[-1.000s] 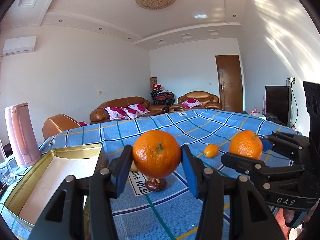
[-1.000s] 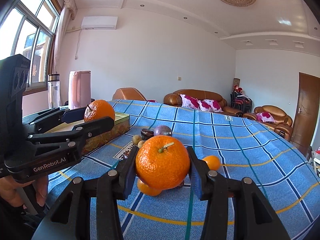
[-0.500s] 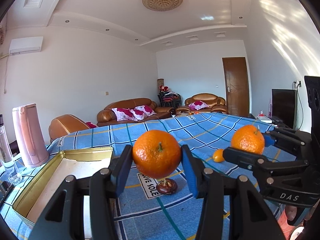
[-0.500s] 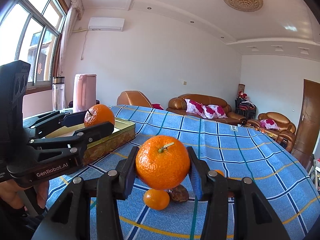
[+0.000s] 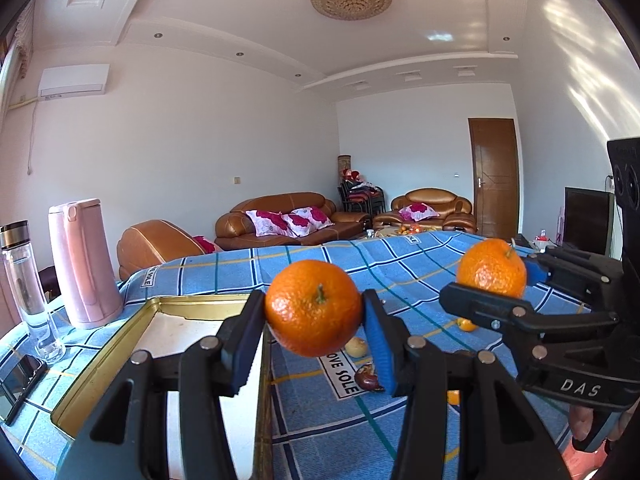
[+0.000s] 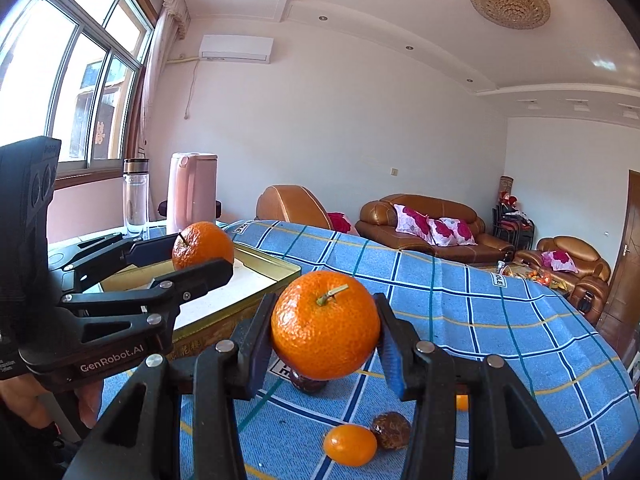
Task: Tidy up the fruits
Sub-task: 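Lift and carry both held oranges over the gold tin tray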
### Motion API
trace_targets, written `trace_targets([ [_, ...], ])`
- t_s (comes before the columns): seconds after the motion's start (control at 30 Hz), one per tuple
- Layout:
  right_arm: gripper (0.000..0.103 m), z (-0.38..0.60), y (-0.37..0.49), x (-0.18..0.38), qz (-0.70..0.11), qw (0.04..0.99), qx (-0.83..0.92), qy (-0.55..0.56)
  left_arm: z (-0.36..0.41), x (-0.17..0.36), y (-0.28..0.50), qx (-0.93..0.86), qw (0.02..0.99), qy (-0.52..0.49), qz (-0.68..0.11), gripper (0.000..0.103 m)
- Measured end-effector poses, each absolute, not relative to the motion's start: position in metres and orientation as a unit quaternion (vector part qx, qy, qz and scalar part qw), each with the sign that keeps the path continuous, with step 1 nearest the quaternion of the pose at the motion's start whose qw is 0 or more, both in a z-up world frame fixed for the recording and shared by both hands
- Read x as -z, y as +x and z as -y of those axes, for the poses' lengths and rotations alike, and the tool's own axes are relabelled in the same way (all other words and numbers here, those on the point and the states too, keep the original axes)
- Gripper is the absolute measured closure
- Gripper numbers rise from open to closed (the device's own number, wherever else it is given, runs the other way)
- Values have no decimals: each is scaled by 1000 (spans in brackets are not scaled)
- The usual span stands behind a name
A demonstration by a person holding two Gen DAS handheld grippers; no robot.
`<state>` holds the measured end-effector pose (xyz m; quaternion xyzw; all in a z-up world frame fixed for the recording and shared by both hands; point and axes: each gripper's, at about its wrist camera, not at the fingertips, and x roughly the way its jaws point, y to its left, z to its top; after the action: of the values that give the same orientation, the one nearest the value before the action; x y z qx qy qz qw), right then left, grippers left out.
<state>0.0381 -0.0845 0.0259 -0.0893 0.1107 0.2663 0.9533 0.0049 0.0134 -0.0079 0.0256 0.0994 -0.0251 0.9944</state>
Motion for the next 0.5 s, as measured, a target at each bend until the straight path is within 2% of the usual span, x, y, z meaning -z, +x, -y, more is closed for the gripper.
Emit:
trace_targets([
  [0.5, 55, 33, 59, -36, -125, 935, -316, -97, -56, 14, 14, -19, 991, -1, -135, 53],
])
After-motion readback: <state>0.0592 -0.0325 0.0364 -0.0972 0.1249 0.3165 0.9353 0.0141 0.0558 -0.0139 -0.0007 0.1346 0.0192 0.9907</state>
